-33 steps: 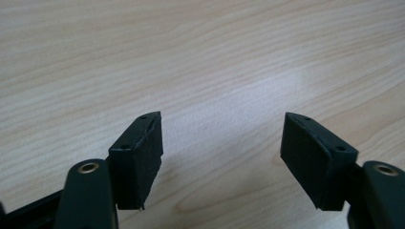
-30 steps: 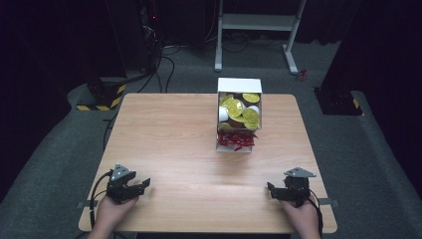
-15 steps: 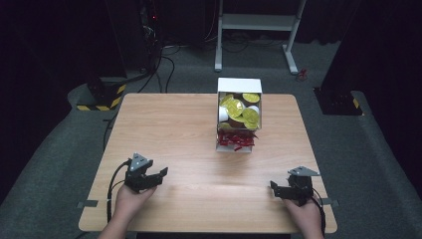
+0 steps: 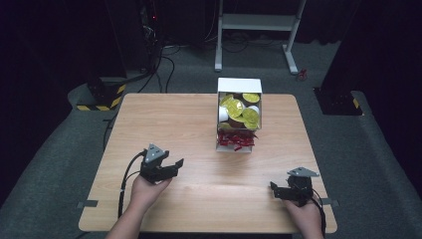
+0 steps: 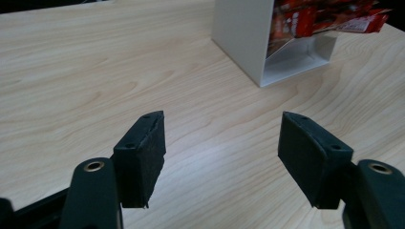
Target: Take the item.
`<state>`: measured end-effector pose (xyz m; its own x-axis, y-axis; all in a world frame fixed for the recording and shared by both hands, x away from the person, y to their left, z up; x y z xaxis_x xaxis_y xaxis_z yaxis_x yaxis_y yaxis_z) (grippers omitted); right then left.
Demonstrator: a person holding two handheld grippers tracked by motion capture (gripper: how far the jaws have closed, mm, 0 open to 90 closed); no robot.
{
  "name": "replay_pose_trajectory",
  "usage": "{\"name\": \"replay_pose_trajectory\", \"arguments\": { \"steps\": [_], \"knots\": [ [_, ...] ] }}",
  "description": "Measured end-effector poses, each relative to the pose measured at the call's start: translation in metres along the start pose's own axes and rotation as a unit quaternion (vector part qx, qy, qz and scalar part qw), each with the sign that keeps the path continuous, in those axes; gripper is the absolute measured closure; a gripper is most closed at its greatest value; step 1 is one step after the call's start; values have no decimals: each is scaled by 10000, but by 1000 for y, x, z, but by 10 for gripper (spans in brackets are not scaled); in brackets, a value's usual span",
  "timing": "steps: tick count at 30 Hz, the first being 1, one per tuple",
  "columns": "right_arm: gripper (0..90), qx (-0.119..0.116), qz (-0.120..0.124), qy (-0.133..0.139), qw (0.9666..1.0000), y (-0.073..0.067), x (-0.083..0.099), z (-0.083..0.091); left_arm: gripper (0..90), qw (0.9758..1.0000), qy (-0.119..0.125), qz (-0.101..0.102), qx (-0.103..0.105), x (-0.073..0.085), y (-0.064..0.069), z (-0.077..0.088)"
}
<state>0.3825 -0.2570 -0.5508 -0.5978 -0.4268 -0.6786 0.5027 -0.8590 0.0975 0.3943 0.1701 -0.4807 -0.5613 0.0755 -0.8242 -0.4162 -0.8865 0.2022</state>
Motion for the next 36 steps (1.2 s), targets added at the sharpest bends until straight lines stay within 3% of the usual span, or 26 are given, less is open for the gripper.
{"name": "replay_pose_trajectory", "arguments": {
  "steps": [8,11,14,19,27,29,32,33,36],
  "knots": [
    [107,16,39,23,10000,3,-1,0,345,9998,28,-86,184,-12,22,-15],
    [108,25,58,23,10000,2,-1,0,353,9997,61,-34,246,-15,29,-19],
    [108,33,105,2,9999,3,0,-1,366,9995,108,19,305,-16,33,-22],
    [110,45,101,1,9999,2,0,-1,368,9995,76,-95,307,-20,37,-28],
    [109,22,72,13,10000,3,0,-2,361,9989,139,2,453,-28,45,-38],
    [109,25,65,24,10000,3,0,-1,358,9990,61,-71,448,-30,48,-44],
    [109,39,61,32,10000,2,0,-2,358,9988,74,-17,485,-31,50,-47],
    [110,42,67,35,10000,3,0,-1,357,9982,82,46,589,-32,52,-50],
    [109,48,44,44,10000,2,1,-1,356,9986,106,-85,510,-36,57,-53]
  ]
}}
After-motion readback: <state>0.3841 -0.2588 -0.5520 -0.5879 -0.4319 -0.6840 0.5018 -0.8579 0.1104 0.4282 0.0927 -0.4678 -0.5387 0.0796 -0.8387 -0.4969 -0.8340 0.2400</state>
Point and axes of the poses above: each handheld gripper's, and its own axes: z roughly backward along the jaws, x roughly out of its underside, y roughly to its right, the point moved 4 cm from there along -z, roughly forward along the jaws, and after that the axes turned 9 degrees about z, right-handed, at the moved point
